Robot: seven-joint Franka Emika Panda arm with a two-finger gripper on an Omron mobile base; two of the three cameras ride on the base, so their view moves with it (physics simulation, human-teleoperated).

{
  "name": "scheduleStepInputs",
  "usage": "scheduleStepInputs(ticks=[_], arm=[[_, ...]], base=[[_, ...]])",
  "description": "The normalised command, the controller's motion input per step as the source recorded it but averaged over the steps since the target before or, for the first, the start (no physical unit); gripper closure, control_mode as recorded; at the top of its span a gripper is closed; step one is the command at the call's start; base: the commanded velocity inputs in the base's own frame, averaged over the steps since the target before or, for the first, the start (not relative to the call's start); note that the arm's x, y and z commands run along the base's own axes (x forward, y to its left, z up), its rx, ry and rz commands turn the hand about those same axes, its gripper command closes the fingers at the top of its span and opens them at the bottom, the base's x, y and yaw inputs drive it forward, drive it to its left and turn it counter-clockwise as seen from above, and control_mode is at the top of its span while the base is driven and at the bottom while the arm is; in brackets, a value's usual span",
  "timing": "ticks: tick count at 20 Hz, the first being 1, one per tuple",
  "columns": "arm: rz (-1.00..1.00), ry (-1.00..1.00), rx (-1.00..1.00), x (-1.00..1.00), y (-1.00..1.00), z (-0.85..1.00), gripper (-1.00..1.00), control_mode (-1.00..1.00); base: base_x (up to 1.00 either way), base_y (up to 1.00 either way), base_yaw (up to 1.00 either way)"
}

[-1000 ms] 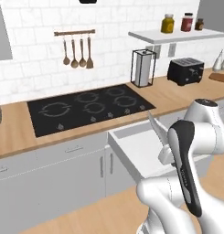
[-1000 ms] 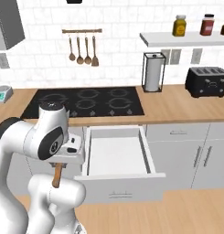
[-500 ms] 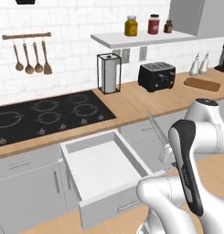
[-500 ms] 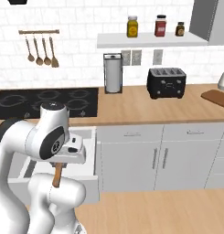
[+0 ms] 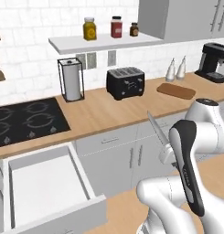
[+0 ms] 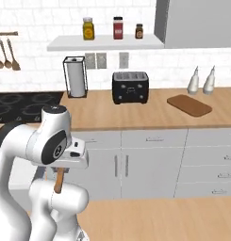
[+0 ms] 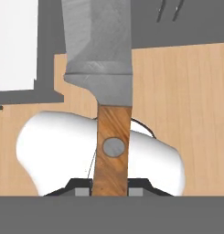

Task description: Pick up the knife from the drawer and place it on the cutting board. Then place the meat from the plate to the cutting board.

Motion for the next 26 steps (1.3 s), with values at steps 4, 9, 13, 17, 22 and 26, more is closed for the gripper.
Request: scheduleStepInputs(ticks=[4, 9, 13, 17, 22, 26], arm=[[0.00, 0.00, 0.00, 0.00, 0.00, 0.00, 1.00, 1.00], [0.00, 0.00, 0.00, 0.00, 0.00, 0.00, 1.00, 1.00], [0.00, 0.00, 0.00, 0.00, 0.00, 0.00, 1.00, 1.00], [0.00, 0.00, 0.00, 0.00, 0.00, 0.00, 1.00, 1.00], [0.00, 0.00, 0.00, 0.00, 0.00, 0.00, 1.00, 1.00], [0.00, 0.00, 0.00, 0.00, 0.00, 0.00, 1.00, 1.00]], base=[[0.67, -1.00, 0.04], [0.73, -1.00, 0.04], [0.78, -1.00, 0.04], [0.83, -0.95, 0.07], [0.79, -0.55, 0.15], [0.71, -0.36, 0.20]])
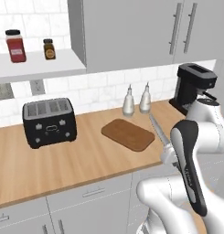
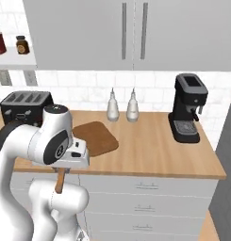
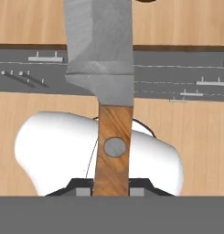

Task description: Pick up the knife from the drawer and place it on the cutting board. Then place the meat from the plate to the cutting board.

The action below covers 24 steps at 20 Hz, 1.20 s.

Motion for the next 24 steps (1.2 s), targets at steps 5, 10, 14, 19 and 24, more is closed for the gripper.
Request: scheduleStepInputs(ticks=[5, 10, 14, 19, 24], arm=[[0.00, 0.00, 0.00, 0.00, 0.00, 0.00, 1.00, 1.00], [0.19, 0.18, 0.00, 0.79, -0.02, -0.17, 1.00, -1.00], [0.20, 0.31, 0.00, 1.00, -0.05, -0.21, 1.00, -1.00], [0.14, 0.07, 0.00, 0.94, -0.20, -0.23, 1.00, -1.00], [0.08, 0.00, 0.00, 0.83, -0.24, -0.41, 1.00, -1.00]], base=[[0.51, -0.09, 0.21], [0.00, 0.00, 0.00], [0.00, 0.00, 0.00], [0.00, 0.00, 0.00], [0.00, 0.00, 0.00]])
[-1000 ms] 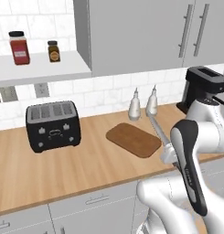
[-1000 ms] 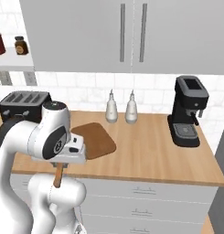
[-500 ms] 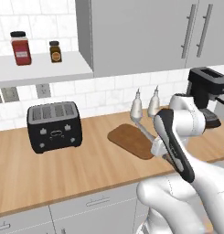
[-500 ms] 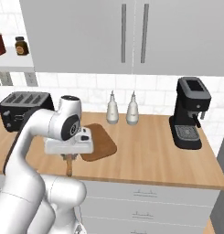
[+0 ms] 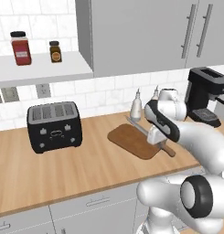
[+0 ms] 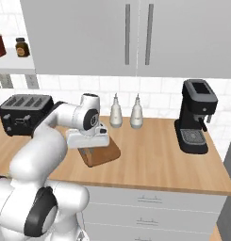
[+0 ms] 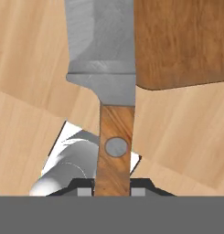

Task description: Pick up the knife from the drawer and place it on the cutting board. Then place the meat from the plate to the cutting board.

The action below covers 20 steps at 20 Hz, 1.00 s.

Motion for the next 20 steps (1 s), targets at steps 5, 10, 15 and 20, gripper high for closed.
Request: scheduleStepInputs(ticks=[5, 10, 15, 20], arm=[[0.01, 0.00, 0.00, 0.90, -0.15, -0.38, 1.00, -1.00], [0.00, 0.00, -0.03, 0.72, -0.03, -0.48, 1.00, -1.00], [0.00, -0.04, -0.14, 0.35, 0.00, -0.71, 1.00, -1.00], [0.00, -0.10, -0.12, 0.28, 0.00, -0.44, 1.00, -1.00]], base=[[0.00, 0.00, 0.00], [0.00, 0.00, 0.00], [0.00, 0.00, 0.00], [0.00, 0.00, 0.00]])
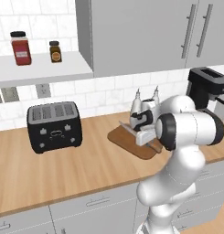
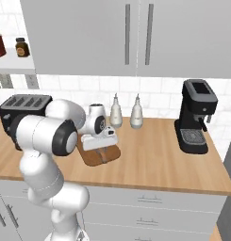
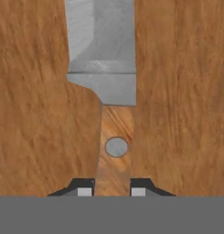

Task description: Pick up the knife from the drawer and place it on the cutting board. Then place the meat from the plate to the cutting board.

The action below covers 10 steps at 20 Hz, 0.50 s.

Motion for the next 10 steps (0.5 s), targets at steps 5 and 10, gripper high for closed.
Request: scheduleStepInputs(ticks=[5, 10], arm=[[0.00, -0.02, -0.02, 0.19, 0.00, -0.15, 1.00, -1.00], [0.00, 0.00, -0.02, 0.21, 0.02, -0.26, -1.00, -1.00]], base=[[0.00, 0.00, 0.00], [0.00, 0.00, 0.00]])
